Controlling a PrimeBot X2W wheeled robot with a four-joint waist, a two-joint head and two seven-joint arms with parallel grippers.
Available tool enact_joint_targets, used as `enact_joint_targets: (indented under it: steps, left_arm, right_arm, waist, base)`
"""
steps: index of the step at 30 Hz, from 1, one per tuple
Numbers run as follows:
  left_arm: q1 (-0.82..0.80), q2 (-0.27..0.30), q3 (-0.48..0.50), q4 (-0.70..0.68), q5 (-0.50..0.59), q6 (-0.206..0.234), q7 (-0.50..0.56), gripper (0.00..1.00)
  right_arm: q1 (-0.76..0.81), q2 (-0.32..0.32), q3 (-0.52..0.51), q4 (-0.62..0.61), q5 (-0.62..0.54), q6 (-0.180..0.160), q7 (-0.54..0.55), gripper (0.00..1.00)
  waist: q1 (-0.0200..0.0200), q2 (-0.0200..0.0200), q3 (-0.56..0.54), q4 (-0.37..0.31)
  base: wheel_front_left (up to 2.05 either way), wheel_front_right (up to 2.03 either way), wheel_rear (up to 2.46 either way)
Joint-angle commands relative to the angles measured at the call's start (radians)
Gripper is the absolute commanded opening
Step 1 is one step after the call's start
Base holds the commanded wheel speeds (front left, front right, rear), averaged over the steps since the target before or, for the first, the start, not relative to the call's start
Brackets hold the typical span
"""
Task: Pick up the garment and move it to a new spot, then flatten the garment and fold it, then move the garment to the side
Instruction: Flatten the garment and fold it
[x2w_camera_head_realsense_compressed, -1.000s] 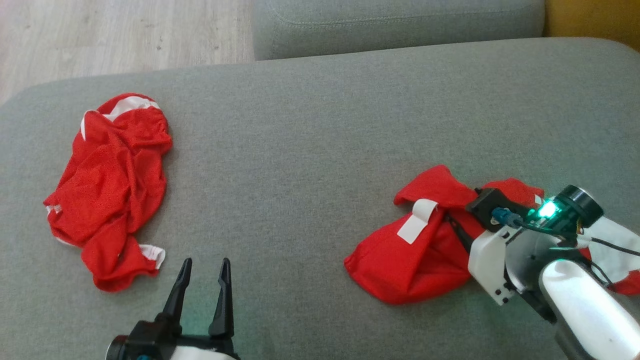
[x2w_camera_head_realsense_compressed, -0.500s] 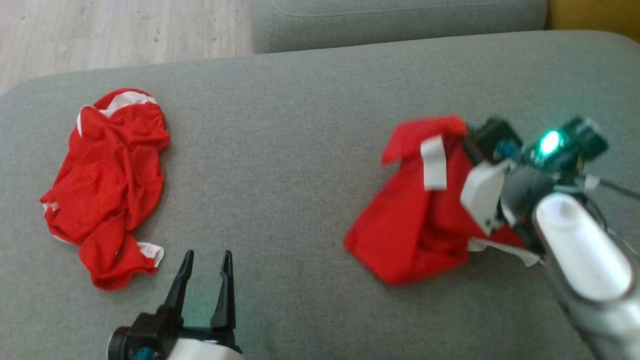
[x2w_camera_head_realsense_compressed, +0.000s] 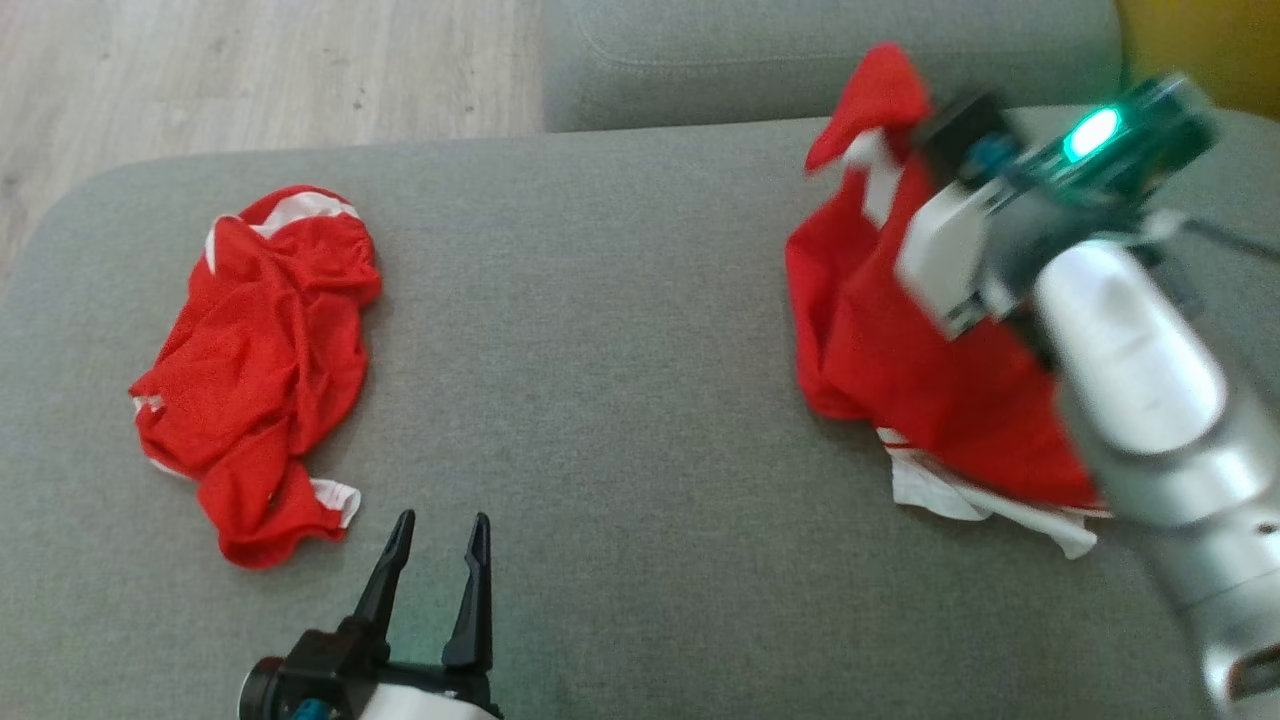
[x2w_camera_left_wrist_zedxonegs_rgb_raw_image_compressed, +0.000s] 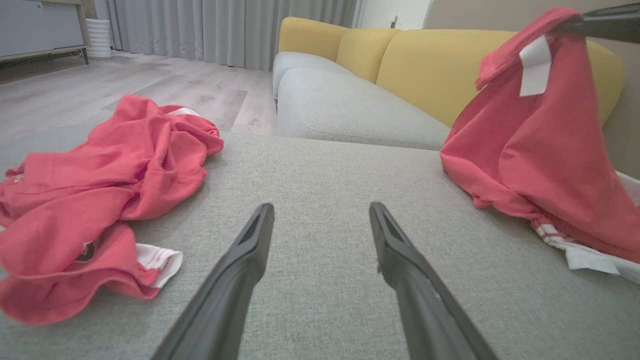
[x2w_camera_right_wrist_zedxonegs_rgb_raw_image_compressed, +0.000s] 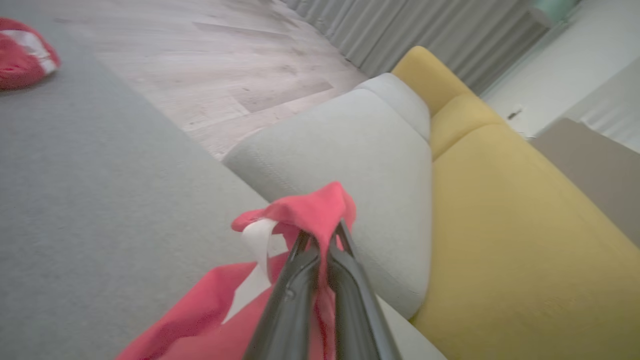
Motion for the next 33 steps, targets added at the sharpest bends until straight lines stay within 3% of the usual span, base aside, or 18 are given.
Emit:
enact_joint_targets:
  steps: [1,6,13,17,22,23,25,26,27,33]
  left_arm:
    - [-0.029,-0.002,0.027,-0.029,-0.007,0.009,-0.01,1.0]
    - [-0.01,-0.002,0.033,-0.033,-0.003,0.012,-0.01,1.0]
    - [0.002,-0.002,0.056,-0.032,0.016,0.005,-0.01,1.0]
    - [0.002,-0.002,0.064,-0.031,0.023,0.001,-0.01,1.0]
    - [0.006,-0.002,0.067,-0.031,0.026,0.0,-0.01,1.0]
    - [0.006,-0.002,0.065,-0.031,0.026,0.001,-0.01,1.0]
    - [0.004,-0.002,0.062,-0.03,0.023,0.003,-0.01,1.0]
    - [0.003,-0.002,0.06,-0.029,0.021,0.004,-0.01,1.0]
    - [0.002,-0.002,0.059,-0.029,0.02,0.005,-0.01,1.0]
    - [0.005,-0.002,0.059,-0.03,0.013,0.011,-0.01,1.0]
  right_arm:
    - [-0.003,0.031,0.03,-0.02,0.019,-0.001,-0.012,0.0]
    - [0.089,0.064,0.168,-0.042,0.107,-0.001,-0.04,0.0]
    - [0.237,0.074,0.379,-0.233,0.259,-0.001,-0.043,0.0]
    - [0.292,0.027,0.488,-0.351,0.359,-0.001,-0.015,0.0]
    - [0.306,-0.06,0.603,-0.407,0.409,-0.001,0.049,0.0]
    - [0.304,-0.073,0.621,-0.41,0.419,-0.001,0.059,0.09]
    - [0.292,-0.099,0.67,-0.414,0.433,-0.001,0.081,0.42]
    - [0.285,-0.11,0.695,-0.415,0.442,-0.001,0.093,0.66]
    - [0.275,-0.122,0.722,-0.42,0.449,-0.001,0.104,1.0]
    - [0.252,-0.173,0.769,-0.466,0.531,-0.001,0.174,1.0]
  waist:
    - [0.0,0.0,-0.007,0.006]
    - [0.0,0.0,-0.017,0.015]
    - [0.0,0.0,-0.026,0.011]
    - [0.0,0.0,-0.027,0.01]
    - [0.0,0.0,-0.029,0.009]
    - [0.0,0.0,-0.029,0.009]
    - [0.0,0.0,-0.026,0.011]
    - [0.0,0.0,-0.025,0.011]
    - [0.0,0.0,-0.025,0.012]
    - [0.0,0.0,-0.023,0.006]
  base:
    - [0.0,0.0,0.0]
    - [0.0,0.0,0.0]
    - [0.0,0.0,0.0]
    - [0.0,0.0,0.0]
    - [0.0,0.0,0.0]
    - [0.0,0.0,0.0]
    - [0.0,0.0,0.0]
    - [0.0,0.0,0.0]
    - [0.0,0.0,0.0]
    - [0.0,0.0,0.0]
